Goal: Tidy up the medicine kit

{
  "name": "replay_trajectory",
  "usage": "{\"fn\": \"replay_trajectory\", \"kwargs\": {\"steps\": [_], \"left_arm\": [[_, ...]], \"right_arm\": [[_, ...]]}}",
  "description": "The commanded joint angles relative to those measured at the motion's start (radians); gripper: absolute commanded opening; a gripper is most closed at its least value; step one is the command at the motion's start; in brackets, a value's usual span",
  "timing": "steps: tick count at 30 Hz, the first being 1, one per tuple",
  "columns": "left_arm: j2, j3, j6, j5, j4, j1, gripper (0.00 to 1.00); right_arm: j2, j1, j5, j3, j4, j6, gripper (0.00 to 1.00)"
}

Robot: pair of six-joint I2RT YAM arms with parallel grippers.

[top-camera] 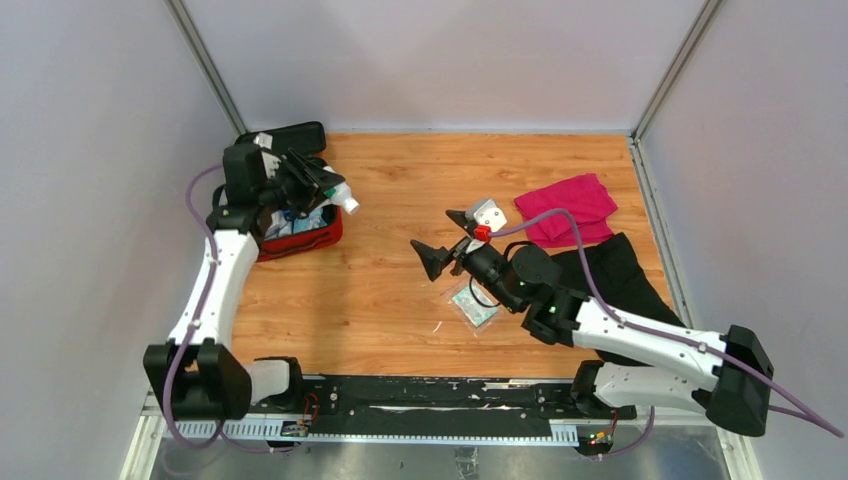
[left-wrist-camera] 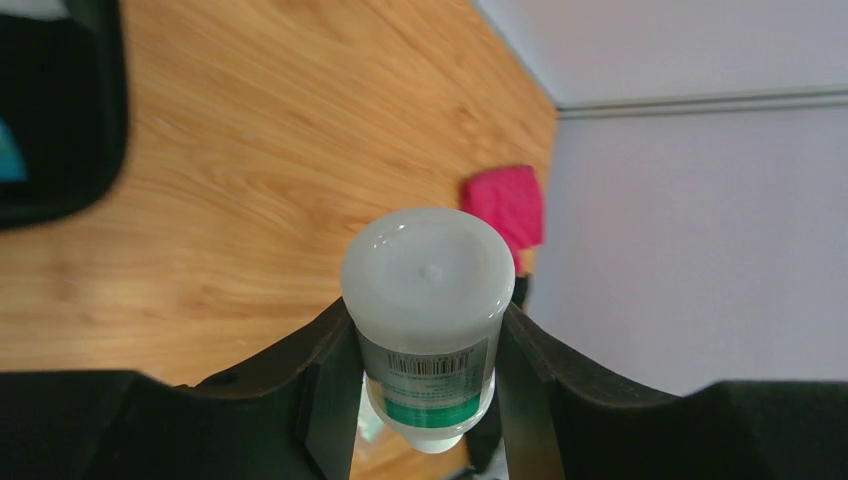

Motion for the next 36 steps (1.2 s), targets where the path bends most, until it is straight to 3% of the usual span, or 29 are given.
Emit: {"fn": "replay_trajectory", "kwargs": {"steps": [1,7,12,23,36], "left_arm": [[0.154,0.243,0.432,-0.062,-0.304,0.049,0.00],[0.418,0.598,0.714,-0.284,-0.584,0.061,0.00],[0.572,0.748,0.827,-0.376,-0.674,0.069,0.00],[0.852,0.927,0.933,-0.561,-0.685,0.078,0.00],[1.005,1.031,0.943,-0.643,-0.684,0.080,0.00]], "right_arm": [[-0.082,0.011,0.071,-0.032,-0.352,0.146,0.92],[-0.166,0.011,0.053,-0.082,-0.582,0.277,0.94],[-0.204,0.011,0.041,-0.105,-0.711,0.347,0.97],[-0.241,0.011,0.082,-0.111,-0.838,0.363,0.99],[-0.209,0.011,0.081,-0.105,-0.876,0.411,0.99]]}}
